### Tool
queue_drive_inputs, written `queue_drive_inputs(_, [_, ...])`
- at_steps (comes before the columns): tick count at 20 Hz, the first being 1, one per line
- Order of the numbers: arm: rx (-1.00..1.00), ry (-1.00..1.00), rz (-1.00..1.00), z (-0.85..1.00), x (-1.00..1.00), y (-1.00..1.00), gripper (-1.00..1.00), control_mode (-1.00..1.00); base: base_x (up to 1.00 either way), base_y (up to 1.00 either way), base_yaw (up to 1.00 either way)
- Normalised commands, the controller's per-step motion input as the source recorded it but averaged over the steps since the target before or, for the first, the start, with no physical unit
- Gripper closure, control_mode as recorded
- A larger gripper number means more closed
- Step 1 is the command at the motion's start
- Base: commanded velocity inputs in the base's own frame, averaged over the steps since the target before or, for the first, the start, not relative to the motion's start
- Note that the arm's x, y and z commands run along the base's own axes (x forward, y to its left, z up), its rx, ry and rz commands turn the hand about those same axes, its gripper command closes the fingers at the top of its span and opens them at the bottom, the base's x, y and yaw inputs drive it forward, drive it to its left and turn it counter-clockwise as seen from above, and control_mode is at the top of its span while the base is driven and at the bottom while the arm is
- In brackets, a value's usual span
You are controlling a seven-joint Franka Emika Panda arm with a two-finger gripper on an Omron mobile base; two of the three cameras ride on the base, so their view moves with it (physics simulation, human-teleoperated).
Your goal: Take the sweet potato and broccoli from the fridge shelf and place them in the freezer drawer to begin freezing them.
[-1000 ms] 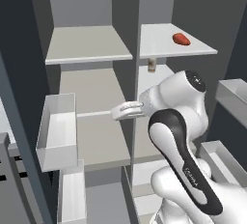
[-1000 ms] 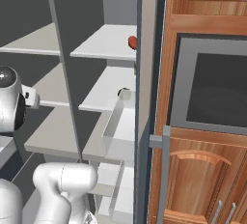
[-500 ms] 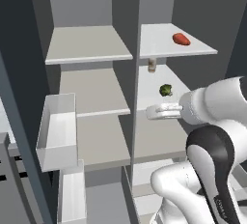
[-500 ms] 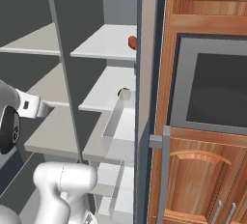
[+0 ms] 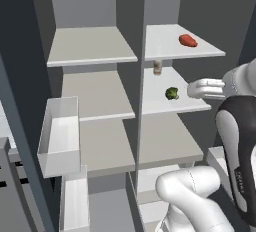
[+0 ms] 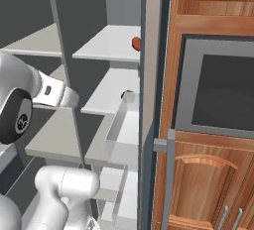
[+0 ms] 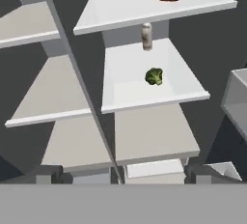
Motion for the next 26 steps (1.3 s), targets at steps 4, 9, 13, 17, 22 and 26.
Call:
queue_drive_inputs(4, [-0.03, 0.0, 0.0, 0.13, 0.38, -0.75, -1.0, -1.0, 0.0, 0.0, 0.0])
queue_drive_inputs(9, [-0.04, 0.0, 0.0, 0.03, 0.57, -0.32, -1.0, -1.0, 0.0, 0.0, 0.0])
queue_drive_inputs(13, [-0.04, 0.02, 0.0, 0.0, 0.74, -0.02, -1.0, -1.0, 0.0, 0.0, 0.0])
queue_drive_inputs(17, [-0.05, 0.08, 0.0, 0.0, 0.9, 0.0, -1.0, -1.0, 0.0, 0.0, 0.0])
queue_drive_inputs(22, [-0.03, 0.01, 0.0, 0.01, 0.71, -0.09, -1.0, -1.0, 0.0, 0.0, 0.0])
queue_drive_inputs(26, [-0.03, 0.01, 0.0, 0.0, 0.64, -0.16, -1.0, -1.0, 0.0, 0.0, 0.0])
